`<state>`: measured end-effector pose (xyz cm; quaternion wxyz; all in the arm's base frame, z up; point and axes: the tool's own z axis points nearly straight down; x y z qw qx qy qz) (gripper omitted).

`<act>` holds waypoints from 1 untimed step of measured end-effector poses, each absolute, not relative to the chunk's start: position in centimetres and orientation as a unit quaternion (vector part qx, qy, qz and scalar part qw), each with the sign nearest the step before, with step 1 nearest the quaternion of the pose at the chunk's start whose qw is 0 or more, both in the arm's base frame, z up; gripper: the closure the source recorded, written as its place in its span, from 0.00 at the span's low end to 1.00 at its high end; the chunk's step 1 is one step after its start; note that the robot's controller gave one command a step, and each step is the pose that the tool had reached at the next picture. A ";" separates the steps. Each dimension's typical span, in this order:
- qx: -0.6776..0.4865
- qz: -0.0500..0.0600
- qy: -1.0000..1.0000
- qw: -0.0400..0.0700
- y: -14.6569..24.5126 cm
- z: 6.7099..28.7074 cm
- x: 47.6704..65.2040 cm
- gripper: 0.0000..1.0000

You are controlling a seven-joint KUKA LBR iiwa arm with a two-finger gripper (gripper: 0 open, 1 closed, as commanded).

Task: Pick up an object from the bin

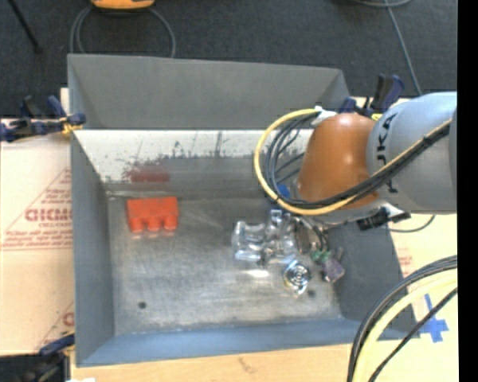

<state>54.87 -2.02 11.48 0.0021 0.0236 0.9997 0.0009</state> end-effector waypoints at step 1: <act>0.024 0.001 1.000 0.004 -2.0 19.5 55.0 1.00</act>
Offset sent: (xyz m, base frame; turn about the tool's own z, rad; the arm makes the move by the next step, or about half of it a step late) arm 0.0000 0.0000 0.0762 0.0000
